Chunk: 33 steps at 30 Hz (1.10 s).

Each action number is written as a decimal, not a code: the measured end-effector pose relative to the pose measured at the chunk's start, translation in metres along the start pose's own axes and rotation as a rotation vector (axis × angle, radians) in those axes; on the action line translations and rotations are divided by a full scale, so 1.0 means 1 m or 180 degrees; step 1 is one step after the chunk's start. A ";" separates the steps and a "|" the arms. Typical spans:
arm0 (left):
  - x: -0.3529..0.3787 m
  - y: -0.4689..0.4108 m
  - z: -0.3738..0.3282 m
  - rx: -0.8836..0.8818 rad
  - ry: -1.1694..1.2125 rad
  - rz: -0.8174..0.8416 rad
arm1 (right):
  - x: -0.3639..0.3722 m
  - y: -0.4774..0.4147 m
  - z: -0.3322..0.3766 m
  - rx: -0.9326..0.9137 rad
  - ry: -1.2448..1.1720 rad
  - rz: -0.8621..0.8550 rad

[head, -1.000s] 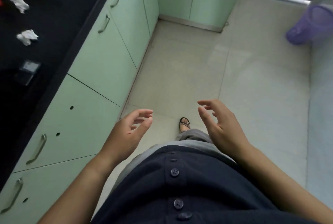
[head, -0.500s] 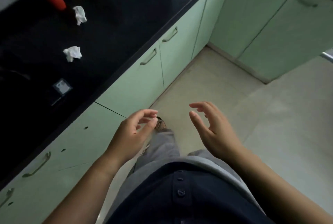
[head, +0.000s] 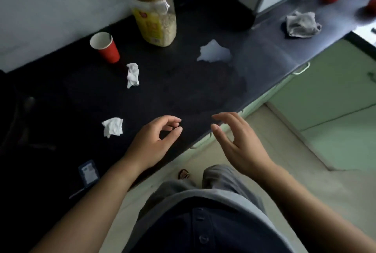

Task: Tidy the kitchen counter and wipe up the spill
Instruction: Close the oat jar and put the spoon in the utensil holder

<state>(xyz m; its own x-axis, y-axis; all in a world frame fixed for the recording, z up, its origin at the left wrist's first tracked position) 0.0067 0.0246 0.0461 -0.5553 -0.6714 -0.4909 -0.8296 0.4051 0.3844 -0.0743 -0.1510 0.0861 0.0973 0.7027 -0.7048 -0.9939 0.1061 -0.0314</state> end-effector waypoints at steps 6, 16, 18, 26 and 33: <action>-0.033 -0.089 0.017 -0.0420 -0.0640 -0.0558 | -0.007 -0.146 0.017 -0.0636 0.0162 0.0320; -0.046 -0.178 0.034 -0.0814 -0.1251 -0.1377 | -0.018 -0.366 0.091 -0.2169 0.0495 0.0069; -0.049 -0.180 0.046 -0.1002 -0.1287 -0.1507 | -0.014 -0.398 0.102 -0.2405 0.0749 -0.0058; -0.039 -0.178 0.073 -0.1124 -0.1706 -0.1589 | 0.026 -0.466 0.085 -0.2045 0.1332 -0.0046; -0.038 -0.179 0.079 -0.1101 -0.1725 -0.1587 | 0.016 -0.461 0.072 -0.1701 0.0363 -0.0249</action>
<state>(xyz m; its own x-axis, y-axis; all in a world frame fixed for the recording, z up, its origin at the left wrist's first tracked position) 0.1717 0.0264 -0.0661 -0.1505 -0.2924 -0.9444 -0.9709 -0.1365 0.1970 0.3891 -0.1385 0.1402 0.1950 0.6234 -0.7572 -0.8752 -0.2379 -0.4212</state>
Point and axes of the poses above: each hand's wrist, its own y-axis away from the middle knuckle, its own x-axis out of the palm, z = x × y, the point moved 8 cm from there along -y, towards the middle knuckle, and after that the axes turned 9 degrees about -x, right-handed, at the moved point
